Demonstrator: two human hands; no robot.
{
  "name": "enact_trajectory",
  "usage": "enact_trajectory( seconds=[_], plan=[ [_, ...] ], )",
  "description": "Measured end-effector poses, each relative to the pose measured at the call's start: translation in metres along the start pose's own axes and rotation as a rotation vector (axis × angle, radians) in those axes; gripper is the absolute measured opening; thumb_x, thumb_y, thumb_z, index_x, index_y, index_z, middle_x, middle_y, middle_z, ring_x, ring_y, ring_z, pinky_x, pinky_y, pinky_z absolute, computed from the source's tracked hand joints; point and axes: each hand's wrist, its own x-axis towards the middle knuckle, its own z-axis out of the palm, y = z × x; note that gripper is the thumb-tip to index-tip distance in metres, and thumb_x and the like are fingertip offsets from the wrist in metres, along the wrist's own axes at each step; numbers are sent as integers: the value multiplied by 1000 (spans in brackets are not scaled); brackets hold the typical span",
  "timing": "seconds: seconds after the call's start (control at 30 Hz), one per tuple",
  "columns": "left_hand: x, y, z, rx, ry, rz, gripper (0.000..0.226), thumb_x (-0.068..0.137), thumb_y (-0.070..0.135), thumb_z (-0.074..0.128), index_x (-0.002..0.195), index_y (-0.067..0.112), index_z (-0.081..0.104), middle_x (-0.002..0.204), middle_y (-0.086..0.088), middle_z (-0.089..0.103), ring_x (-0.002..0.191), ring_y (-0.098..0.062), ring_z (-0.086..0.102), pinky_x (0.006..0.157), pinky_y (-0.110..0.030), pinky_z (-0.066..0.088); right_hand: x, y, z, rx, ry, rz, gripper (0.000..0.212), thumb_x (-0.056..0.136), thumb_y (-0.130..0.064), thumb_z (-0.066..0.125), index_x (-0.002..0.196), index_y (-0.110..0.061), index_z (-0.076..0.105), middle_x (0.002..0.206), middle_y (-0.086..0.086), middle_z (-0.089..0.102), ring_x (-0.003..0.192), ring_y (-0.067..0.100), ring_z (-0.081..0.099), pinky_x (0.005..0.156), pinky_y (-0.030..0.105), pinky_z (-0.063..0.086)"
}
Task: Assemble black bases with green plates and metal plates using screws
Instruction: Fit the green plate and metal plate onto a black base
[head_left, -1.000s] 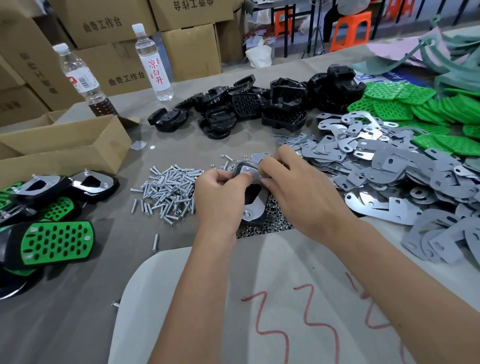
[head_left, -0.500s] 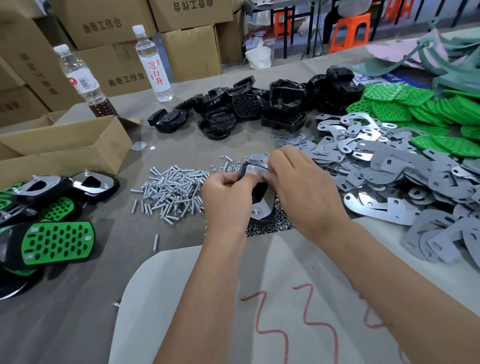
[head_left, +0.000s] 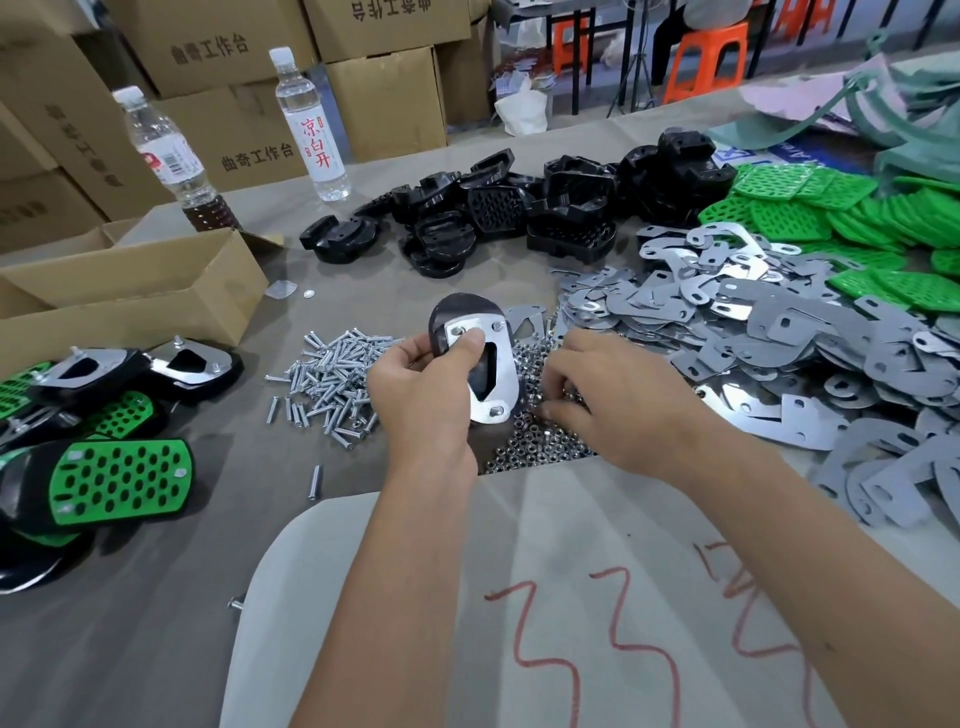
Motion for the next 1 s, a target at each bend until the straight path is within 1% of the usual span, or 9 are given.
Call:
enact_trajectory(
  seconds=[0.13,0.23,0.4,0.47,0.57,0.67,0.73,0.83,1.0],
  plan=[
    [0,1,-2,21,-26,-16,10,83,8,83,82,12,74,88,-14,79,82,-33,76,81,-53,64,1,4,4,176,142,-5,19,97,-37,68,88,-21,62,84,-12,55,84,14,55,72,36,43],
    [0,2,-5,80,-84,-28,8,82,12,85,83,12,76,89,-14,79,92,-40,76,84,-63,60,0,6,3,491,372,36,18,91,-26,79,82,-17,67,67,-8,60,61,7,53,60,23,44],
    [-3,0,-5,201,-237,28,20,79,7,87,96,8,75,88,-13,79,83,-39,77,80,-63,61,-2,6,-1,841,562,59,14,84,-10,84,92,-18,78,78,-4,73,72,14,68,68,35,60],
    [-4,-1,-4,229,-302,32,21,79,3,85,96,8,75,86,-14,79,75,-33,76,79,-56,62,-1,7,0,867,556,59,18,84,-7,84,92,-22,79,77,-8,74,72,12,70,68,35,61],
    [-5,-2,-2,272,-338,39,15,84,-2,78,95,8,77,85,-13,79,74,-27,74,79,-46,60,0,5,7,775,534,80,20,83,-6,83,83,-25,78,74,-12,73,70,5,66,67,20,52],
    [-5,-1,-3,258,-272,22,15,84,-4,75,95,6,78,86,-14,79,78,-30,75,84,-51,61,1,10,6,627,536,112,12,86,-11,81,83,-21,76,76,-14,69,68,2,59,64,10,40],
    [-4,1,-4,202,-193,26,16,83,-4,76,95,7,78,89,-14,79,87,-36,77,88,-56,61,0,16,1,452,402,74,7,86,-26,83,86,-25,76,79,-13,66,70,3,53,67,23,41],
    [0,4,-7,120,-60,61,17,82,-1,79,92,11,76,87,-12,79,91,-36,77,88,-61,60,-2,13,-1,189,31,-8,22,81,-50,82,90,-32,74,91,-12,59,91,8,50,81,35,45],
    [3,4,-11,98,-27,159,20,80,0,82,90,16,77,84,-4,80,85,-25,78,83,-47,63,-1,6,0,185,17,-14,18,91,-41,75,79,-33,65,90,-13,53,93,13,53,82,38,46]
  ],
)
